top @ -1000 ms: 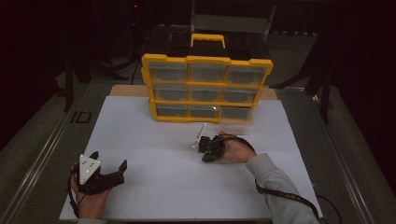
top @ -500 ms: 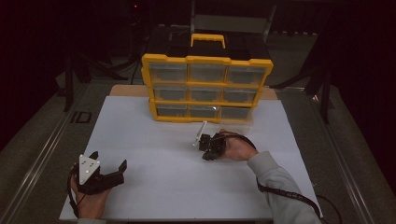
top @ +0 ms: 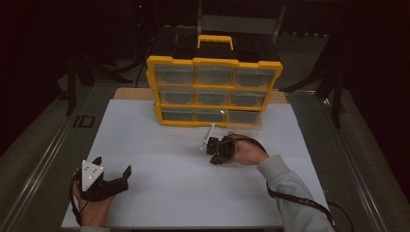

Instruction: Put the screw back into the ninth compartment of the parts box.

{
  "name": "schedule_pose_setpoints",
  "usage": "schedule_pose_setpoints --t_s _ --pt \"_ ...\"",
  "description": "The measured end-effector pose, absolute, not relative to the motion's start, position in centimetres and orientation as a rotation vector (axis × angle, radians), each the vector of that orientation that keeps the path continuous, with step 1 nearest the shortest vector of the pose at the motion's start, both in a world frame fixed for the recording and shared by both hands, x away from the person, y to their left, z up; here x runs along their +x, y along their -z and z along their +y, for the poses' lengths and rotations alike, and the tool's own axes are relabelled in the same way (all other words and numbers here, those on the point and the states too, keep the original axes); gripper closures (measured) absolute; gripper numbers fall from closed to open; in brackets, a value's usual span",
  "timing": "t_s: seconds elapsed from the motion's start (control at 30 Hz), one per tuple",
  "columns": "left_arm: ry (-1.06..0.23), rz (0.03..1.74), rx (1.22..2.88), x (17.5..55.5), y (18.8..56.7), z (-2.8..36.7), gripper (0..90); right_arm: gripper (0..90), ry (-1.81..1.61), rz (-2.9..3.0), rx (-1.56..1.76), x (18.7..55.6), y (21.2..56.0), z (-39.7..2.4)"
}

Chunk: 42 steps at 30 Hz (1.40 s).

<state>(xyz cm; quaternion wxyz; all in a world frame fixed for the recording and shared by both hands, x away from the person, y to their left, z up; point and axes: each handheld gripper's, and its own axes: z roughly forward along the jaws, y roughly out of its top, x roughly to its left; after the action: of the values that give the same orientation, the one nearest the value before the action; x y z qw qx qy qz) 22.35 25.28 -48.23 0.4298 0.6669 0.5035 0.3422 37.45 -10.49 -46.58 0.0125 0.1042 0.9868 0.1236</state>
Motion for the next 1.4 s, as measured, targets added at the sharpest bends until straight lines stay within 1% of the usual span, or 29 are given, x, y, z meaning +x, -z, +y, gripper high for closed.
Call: schedule_pose_setpoints --t_s 1.4 --pt "-0.853 1.257 1.665 22.4 48.2 25.3 0.3 87.6 -0.457 3.024 0.342 38.5 43.1 -10.8"
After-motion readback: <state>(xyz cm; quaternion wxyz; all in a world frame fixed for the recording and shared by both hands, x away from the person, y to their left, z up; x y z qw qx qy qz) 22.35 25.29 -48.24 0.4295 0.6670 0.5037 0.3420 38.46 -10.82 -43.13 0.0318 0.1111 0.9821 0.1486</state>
